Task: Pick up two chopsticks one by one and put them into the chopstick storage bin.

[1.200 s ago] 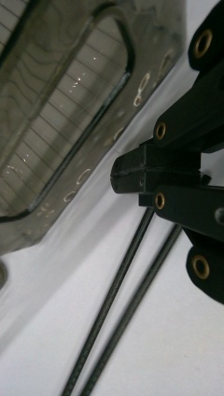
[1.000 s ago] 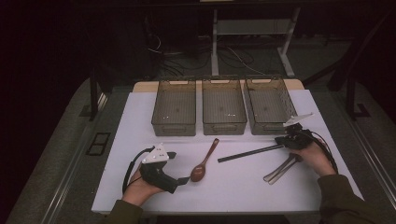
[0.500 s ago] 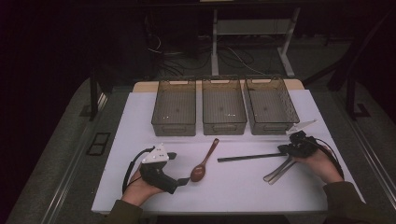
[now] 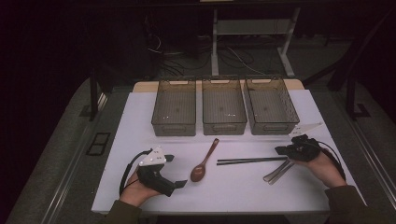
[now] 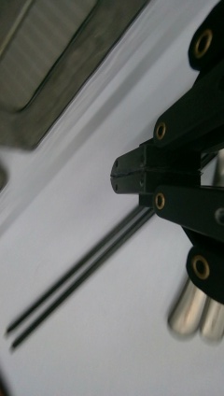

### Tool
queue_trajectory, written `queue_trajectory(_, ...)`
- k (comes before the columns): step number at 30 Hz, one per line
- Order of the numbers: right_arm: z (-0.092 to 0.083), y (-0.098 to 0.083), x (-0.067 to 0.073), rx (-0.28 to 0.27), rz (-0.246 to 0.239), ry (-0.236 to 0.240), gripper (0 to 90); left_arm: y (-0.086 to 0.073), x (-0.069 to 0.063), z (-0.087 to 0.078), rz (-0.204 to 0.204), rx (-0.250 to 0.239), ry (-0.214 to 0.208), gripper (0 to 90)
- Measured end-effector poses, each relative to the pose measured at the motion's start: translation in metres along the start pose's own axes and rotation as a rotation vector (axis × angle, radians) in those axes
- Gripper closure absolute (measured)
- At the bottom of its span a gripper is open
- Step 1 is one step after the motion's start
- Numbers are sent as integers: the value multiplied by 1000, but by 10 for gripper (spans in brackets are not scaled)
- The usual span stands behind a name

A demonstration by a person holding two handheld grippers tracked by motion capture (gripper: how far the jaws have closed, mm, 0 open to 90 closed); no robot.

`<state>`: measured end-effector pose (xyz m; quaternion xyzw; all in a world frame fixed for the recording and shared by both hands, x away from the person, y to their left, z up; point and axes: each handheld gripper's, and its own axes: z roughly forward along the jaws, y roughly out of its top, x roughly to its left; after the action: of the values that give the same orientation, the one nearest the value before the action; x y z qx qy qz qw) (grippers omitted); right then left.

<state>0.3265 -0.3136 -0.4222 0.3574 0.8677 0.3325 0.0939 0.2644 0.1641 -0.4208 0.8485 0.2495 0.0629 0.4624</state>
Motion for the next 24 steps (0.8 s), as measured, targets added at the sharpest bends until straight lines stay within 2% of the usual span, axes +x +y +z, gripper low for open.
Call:
queue_trajectory(1, 0, 0, 0, 0, 0, 0, 899, 0, 0, 0, -1, 0, 0, 0)
queue_trajectory(5, 5, 11, 24, -38, -86, 93, 842, -1, 0, 1, -6, 3, -1, 0)
queue_trajectory(6, 5, 11, 24, -38, -86, 93, 842, -1, 0, 1, -6, 2, -2, 0)
queue_trajectory(9, 14, 21, 40, -61, -163, 164, 789, 0, -1, 1, 0, 5, -5, 0)
queue_trajectory(10, 16, 23, 43, -63, -174, 176, 779, 0, -1, 2, -2, 6, -6, 0)
queue_trajectory(16, 31, 31, 48, -43, -212, 202, 760, -1, -1, 3, -3, 7, -12, 0)
queue_trajectory(20, 43, 31, 48, 9, -251, 186, 761, -1, -1, 3, -1, 7, -13, 0)
queue_trajectory(24, 46, 29, 46, 15, -276, 184, 763, -1, 0, 3, -2, 8, -15, 0)
